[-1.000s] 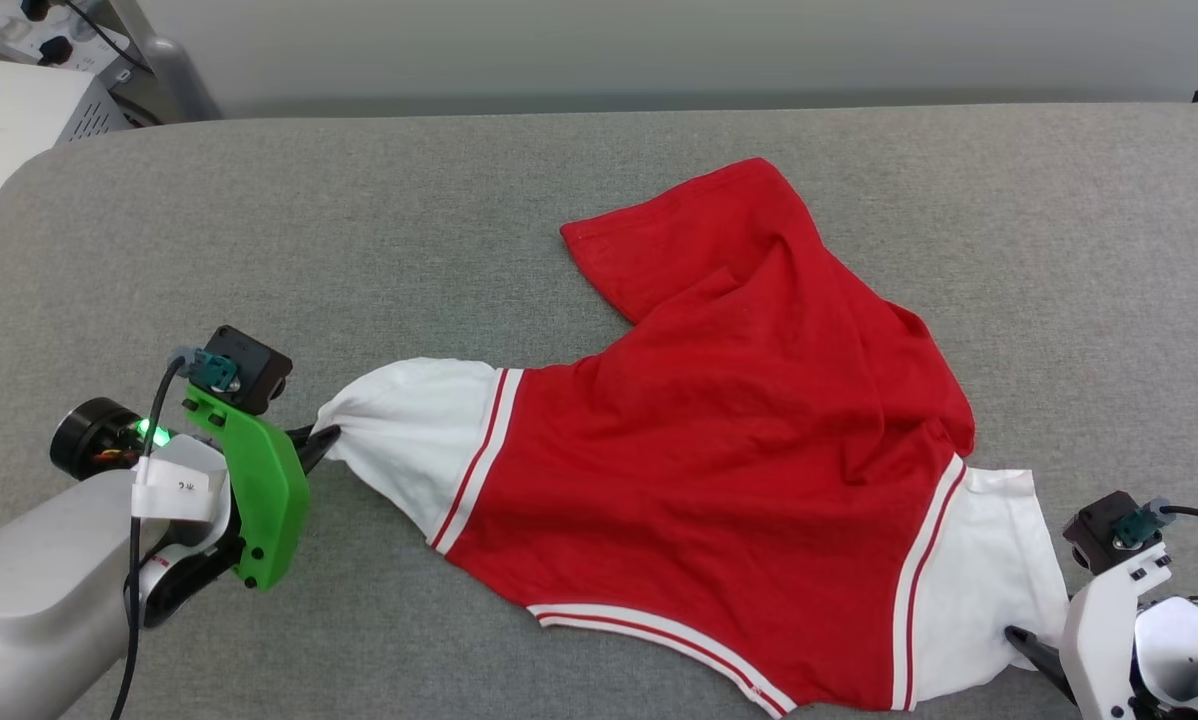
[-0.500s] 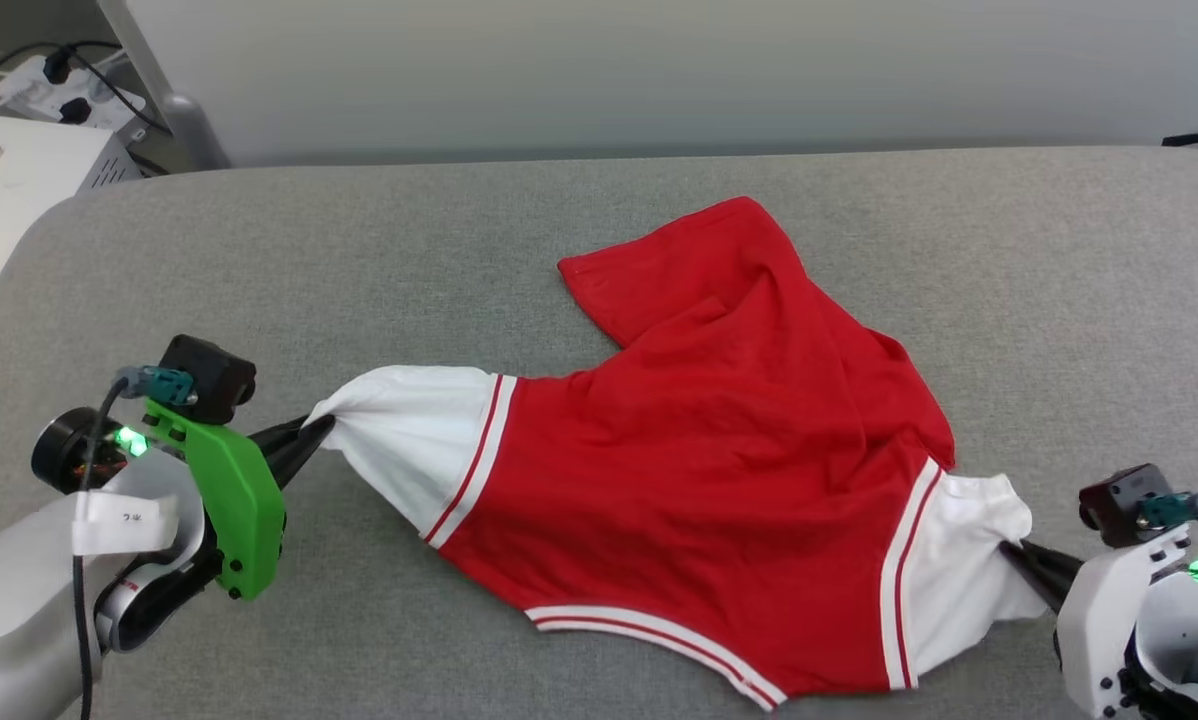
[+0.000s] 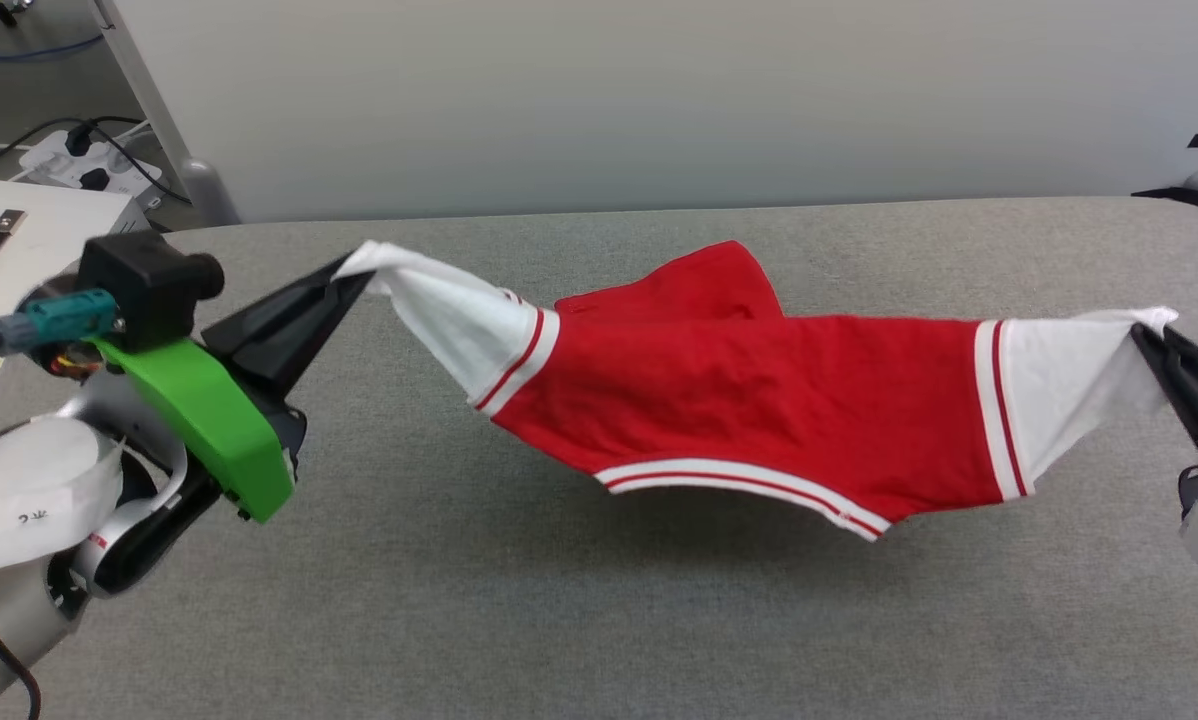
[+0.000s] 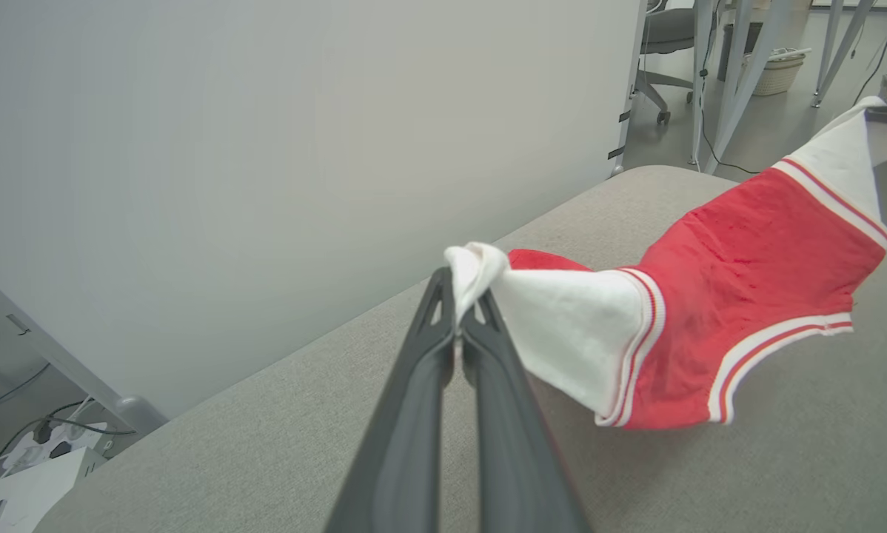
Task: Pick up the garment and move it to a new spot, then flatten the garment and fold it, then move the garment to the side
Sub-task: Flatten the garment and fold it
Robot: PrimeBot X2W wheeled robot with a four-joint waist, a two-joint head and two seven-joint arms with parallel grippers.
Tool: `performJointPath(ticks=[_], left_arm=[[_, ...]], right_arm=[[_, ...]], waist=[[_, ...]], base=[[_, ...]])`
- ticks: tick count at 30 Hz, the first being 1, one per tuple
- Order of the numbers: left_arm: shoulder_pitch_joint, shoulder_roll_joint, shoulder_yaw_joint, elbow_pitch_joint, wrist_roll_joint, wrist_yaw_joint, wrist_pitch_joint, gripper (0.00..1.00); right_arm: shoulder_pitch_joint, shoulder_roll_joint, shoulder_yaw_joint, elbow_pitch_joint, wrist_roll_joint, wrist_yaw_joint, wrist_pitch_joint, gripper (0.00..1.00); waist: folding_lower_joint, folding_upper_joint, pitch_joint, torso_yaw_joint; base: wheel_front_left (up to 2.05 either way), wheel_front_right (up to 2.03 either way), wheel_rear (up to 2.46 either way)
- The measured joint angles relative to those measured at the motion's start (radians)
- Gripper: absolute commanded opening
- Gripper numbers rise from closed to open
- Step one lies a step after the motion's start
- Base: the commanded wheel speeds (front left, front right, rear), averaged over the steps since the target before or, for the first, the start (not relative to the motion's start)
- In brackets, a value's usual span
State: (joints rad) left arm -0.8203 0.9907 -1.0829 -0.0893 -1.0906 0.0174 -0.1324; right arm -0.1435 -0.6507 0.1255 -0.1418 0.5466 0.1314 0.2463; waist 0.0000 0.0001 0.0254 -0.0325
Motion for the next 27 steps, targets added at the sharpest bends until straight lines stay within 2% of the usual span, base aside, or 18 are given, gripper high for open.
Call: performJointPath(ticks=[3, 8, 14, 21, 27], left_arm=[[-0.045, 0.003, 0.043, -0.045, 0.000, 0.013, -0.021, 0.00], [-0.121, -0.002, 0.098, -0.071, 0.015, 0.018, -0.049, 0.00], [-0.203, -0.048, 0.162, -0.062, 0.047, 0.048, -0.081, 0.00], [-0.323, -0.111, 0.214, -0.002, 0.108, 0.067, -0.098, 0.00], [-0.443, -0.190, 0.235, 0.114, 0.131, 0.065, -0.099, 0.00]], right_arm=[[-0.012, 0.026, -0.067, -0.066, -0.019, 0.000, 0.009, 0.00], [-0.087, 0.035, -0.119, -0.112, -0.026, 0.000, 0.023, 0.00], [-0.208, 0.041, -0.151, -0.129, -0.026, 0.000, 0.027, 0.00], [-0.368, 0.042, -0.121, -0.097, -0.015, 0.000, 0.018, 0.00], [-0.576, 0.053, -0.047, 0.003, -0.018, 0.000, -0.018, 0.00]], waist=[[0.0000, 0.0000, -0.005, 0.005], [0.0000, 0.0000, -0.007, 0.010], [0.0000, 0.0000, 0.000, 0.010], [0.0000, 0.0000, 0.031, 0.008], [0.0000, 0.0000, 0.085, 0.003]], base=[[0.00, 0.00, 0.00], [0.00, 0.00, 0.00], [0.00, 0.00, 0.00], [0.00, 0.00, 0.00], [0.00, 0.00, 0.00]])
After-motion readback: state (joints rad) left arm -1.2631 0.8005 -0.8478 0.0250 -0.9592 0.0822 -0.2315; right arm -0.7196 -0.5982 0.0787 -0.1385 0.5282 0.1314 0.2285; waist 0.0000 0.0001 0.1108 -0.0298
